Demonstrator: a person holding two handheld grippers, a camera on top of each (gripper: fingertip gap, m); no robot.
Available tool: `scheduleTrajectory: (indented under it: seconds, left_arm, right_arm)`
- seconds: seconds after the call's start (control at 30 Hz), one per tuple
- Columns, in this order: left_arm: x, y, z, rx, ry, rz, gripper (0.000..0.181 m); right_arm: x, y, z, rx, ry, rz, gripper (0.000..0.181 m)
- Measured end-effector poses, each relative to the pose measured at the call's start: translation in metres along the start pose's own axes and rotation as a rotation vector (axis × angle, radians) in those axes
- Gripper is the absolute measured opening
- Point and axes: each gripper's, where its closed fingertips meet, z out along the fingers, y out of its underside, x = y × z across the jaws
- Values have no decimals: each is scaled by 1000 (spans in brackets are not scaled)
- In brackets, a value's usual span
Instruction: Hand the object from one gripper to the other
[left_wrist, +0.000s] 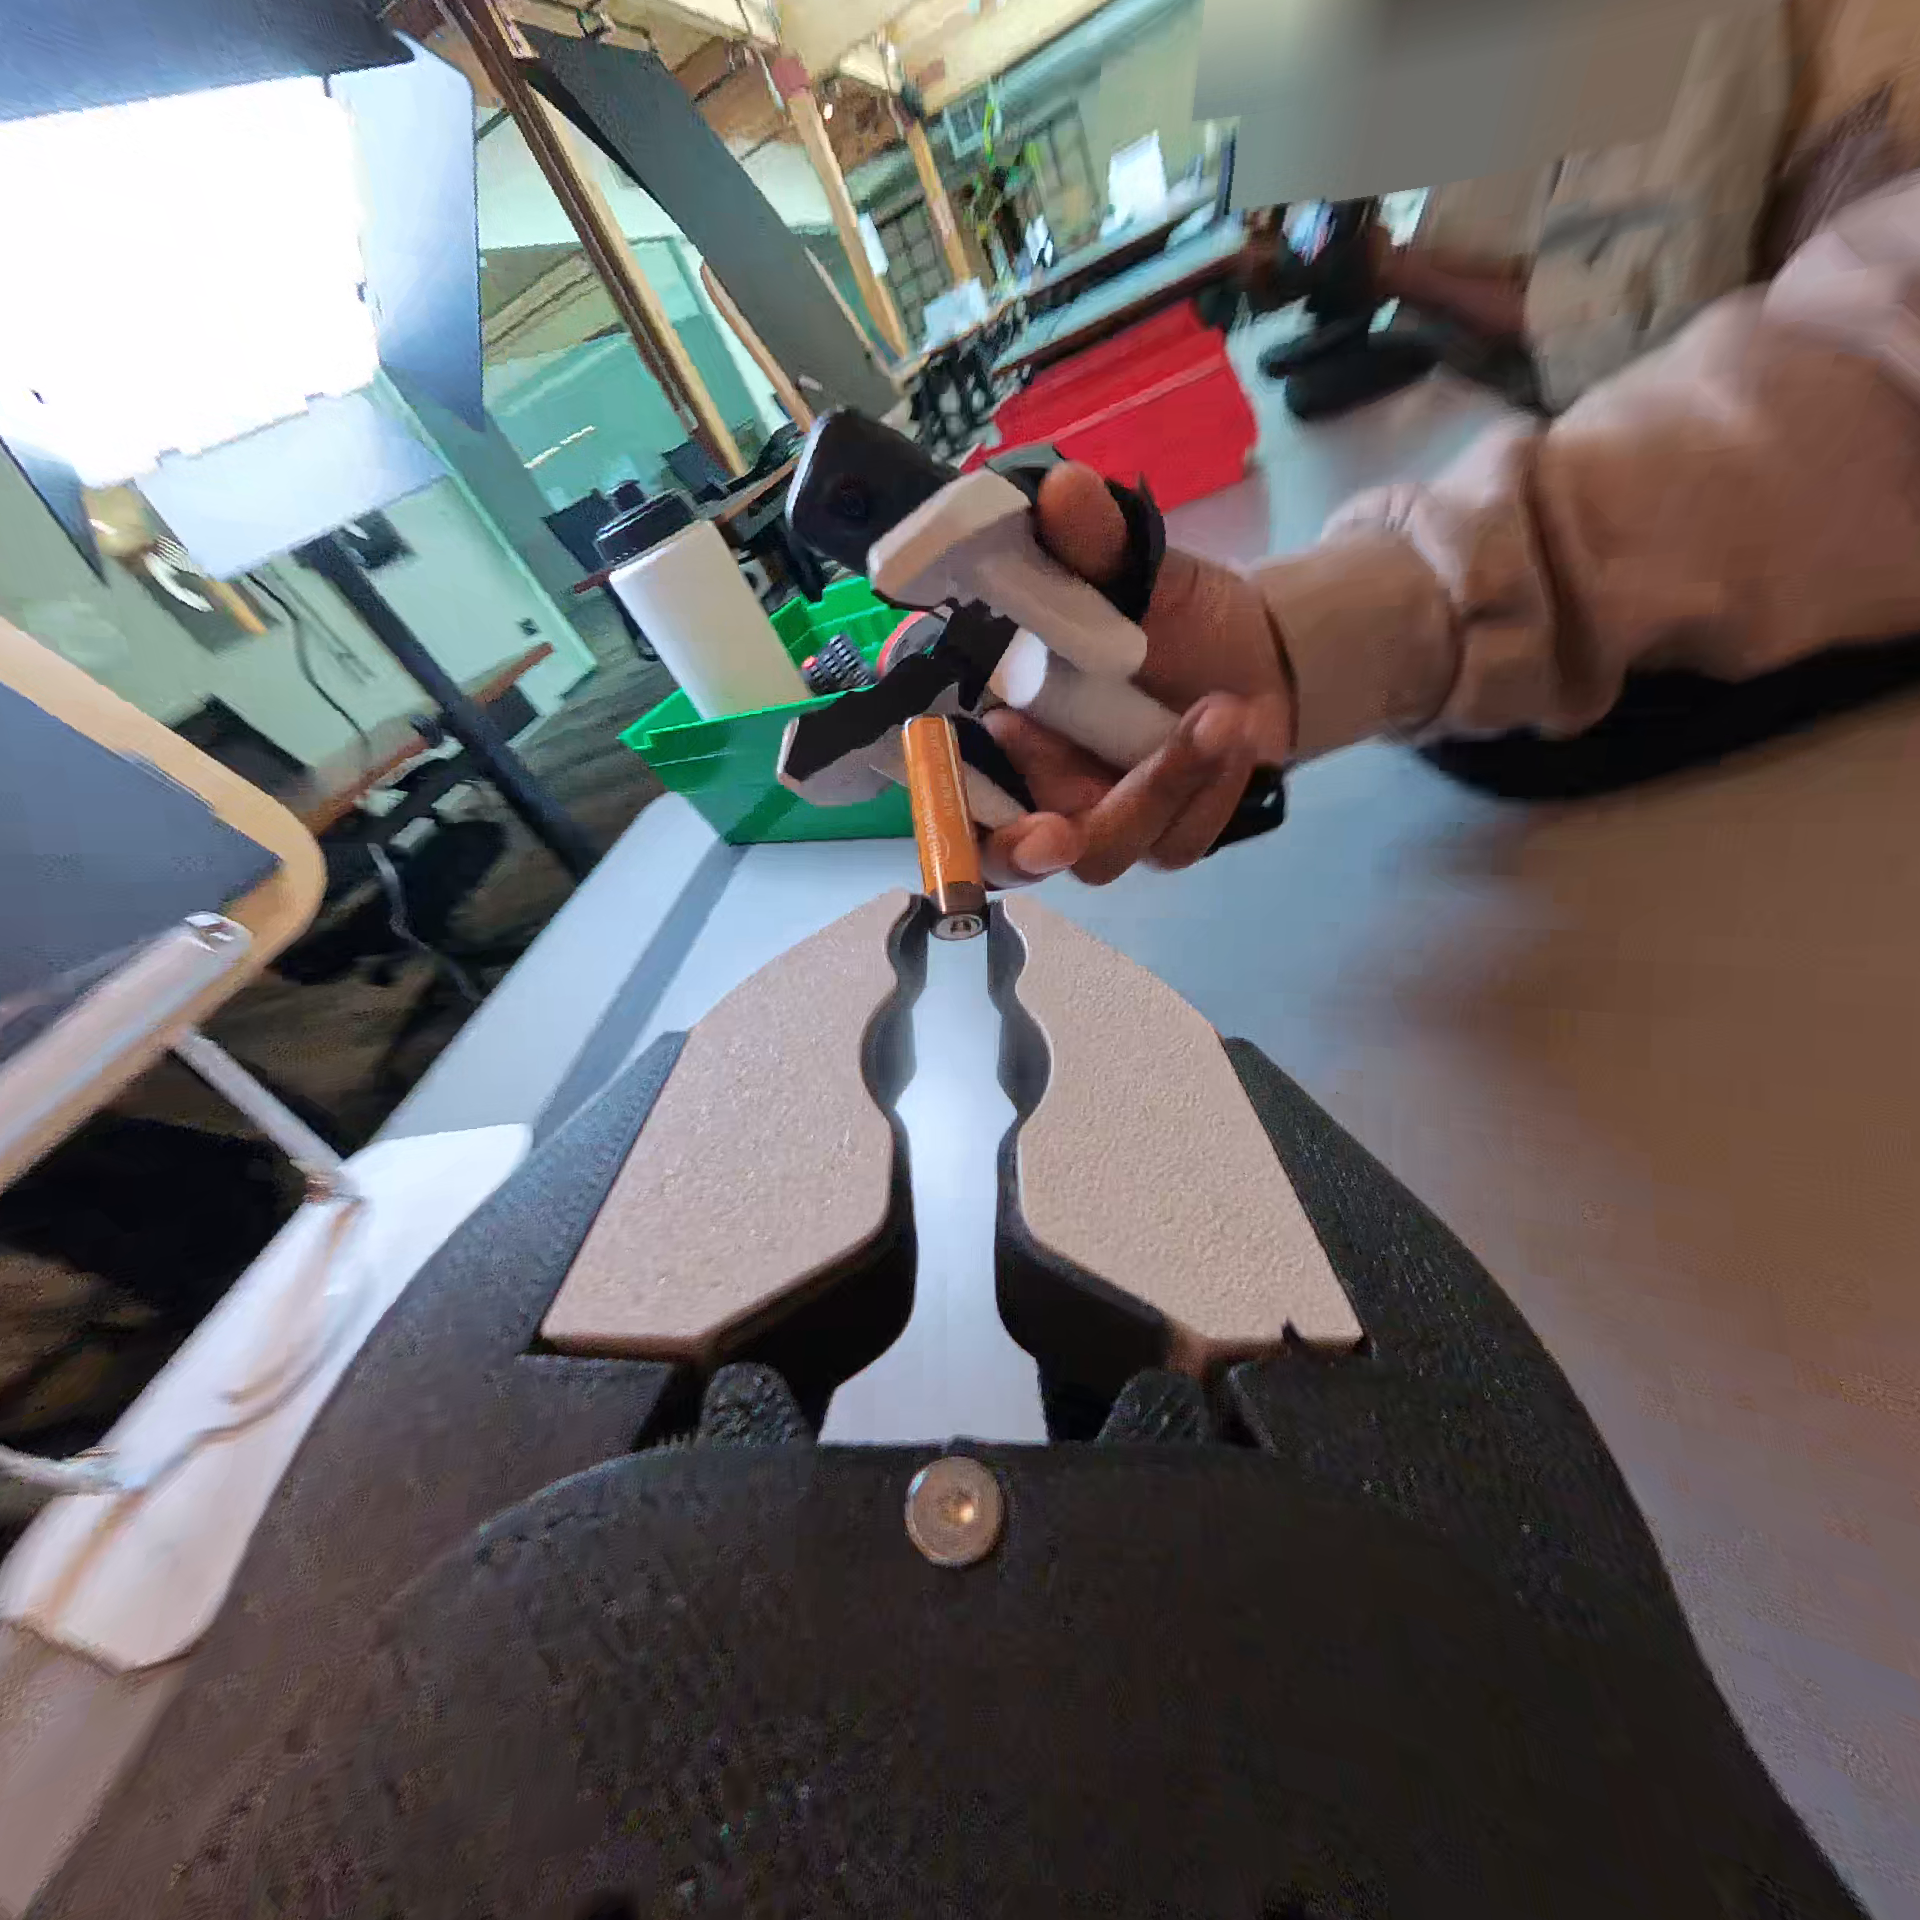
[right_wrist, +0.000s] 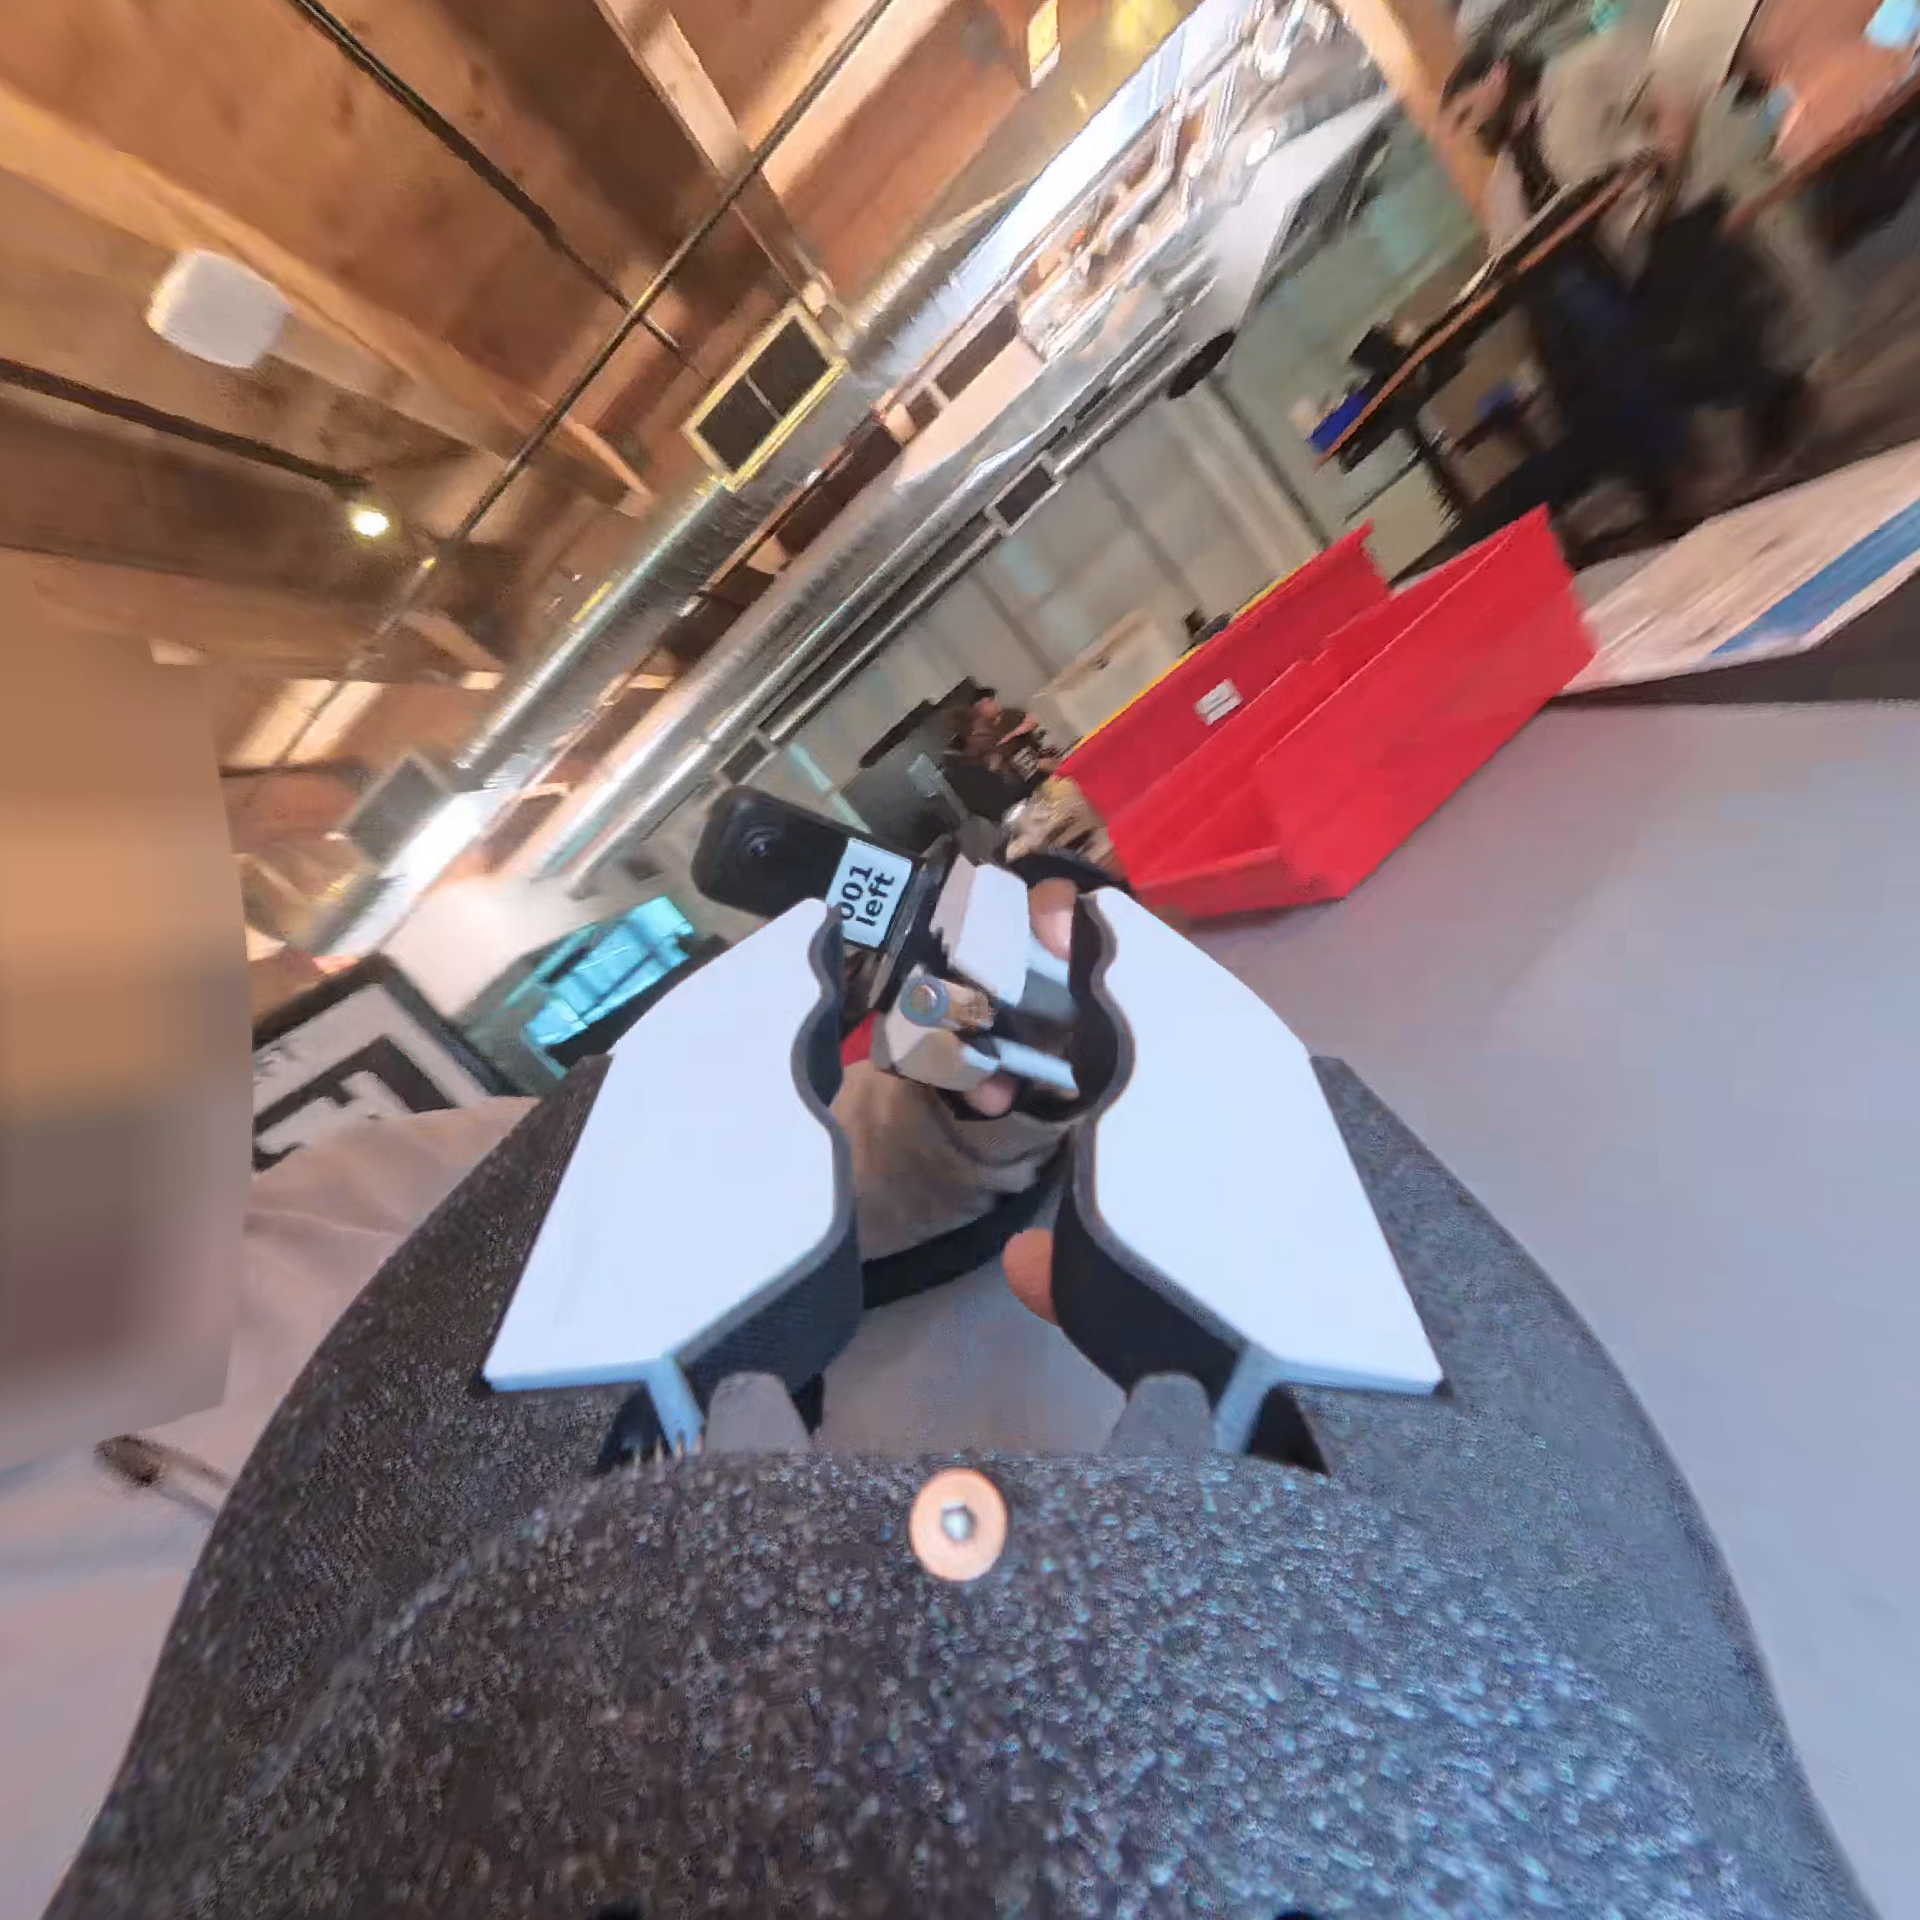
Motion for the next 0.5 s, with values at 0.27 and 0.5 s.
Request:
scheduleTrajectory:
  seconds: [0.27,0.5]
  left_arm:
    - [2,11,4,-162,-117,418,11]
    - [-14,2,-2,-46,-85,9,13]
  right_arm:
    - [7,49,10,-295,48,17,14]
    - [2,35,18,-225,168,-394,10]
